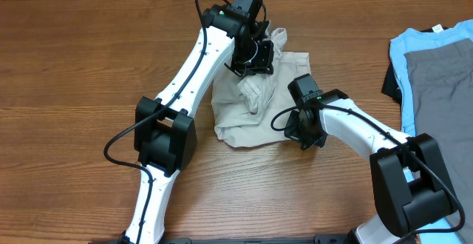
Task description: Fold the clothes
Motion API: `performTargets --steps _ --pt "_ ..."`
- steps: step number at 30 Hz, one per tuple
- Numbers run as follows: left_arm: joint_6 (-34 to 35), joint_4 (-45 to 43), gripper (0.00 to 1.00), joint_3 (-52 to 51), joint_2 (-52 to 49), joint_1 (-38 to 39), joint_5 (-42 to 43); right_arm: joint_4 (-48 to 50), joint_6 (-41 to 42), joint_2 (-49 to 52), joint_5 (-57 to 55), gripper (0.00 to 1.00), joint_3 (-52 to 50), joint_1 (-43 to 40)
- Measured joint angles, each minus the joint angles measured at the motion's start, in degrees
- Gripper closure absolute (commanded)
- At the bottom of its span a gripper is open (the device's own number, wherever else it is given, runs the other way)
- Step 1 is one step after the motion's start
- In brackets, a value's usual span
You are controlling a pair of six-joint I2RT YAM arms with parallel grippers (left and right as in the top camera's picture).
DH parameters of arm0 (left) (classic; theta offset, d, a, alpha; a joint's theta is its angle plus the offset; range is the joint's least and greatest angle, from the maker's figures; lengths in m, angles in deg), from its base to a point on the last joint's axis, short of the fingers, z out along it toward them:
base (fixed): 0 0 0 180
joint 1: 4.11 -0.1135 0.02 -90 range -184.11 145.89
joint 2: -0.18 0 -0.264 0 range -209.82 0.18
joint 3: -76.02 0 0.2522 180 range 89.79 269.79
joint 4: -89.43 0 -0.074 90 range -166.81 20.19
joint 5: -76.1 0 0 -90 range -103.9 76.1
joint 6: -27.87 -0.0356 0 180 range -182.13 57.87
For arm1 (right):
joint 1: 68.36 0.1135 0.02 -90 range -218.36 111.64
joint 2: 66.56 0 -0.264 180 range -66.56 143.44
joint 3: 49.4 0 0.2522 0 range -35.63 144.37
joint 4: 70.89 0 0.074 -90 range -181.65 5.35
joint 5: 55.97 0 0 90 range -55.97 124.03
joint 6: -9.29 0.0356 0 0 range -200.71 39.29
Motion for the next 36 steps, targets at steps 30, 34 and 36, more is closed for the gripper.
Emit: performTargets --steps 30,34,36 --pt "-5.27 10.75 0.6 3.19 0.0 -5.01 -4.85 -0.31 -12.0 -11.72 9.75 0.96 7.39 -4.44" --pt "-5.84 7.56 0.61 -0.07 0.0 -2.75 -6.36 4.66 -12.66 -10.32 10.36 0.96 6.82 -4.44" --pt "-6.12 4.81 0.62 -2.64 0.0 -1.97 -6.62 5.46 -12.85 -9.11 10.32 0.96 6.67 -4.44"
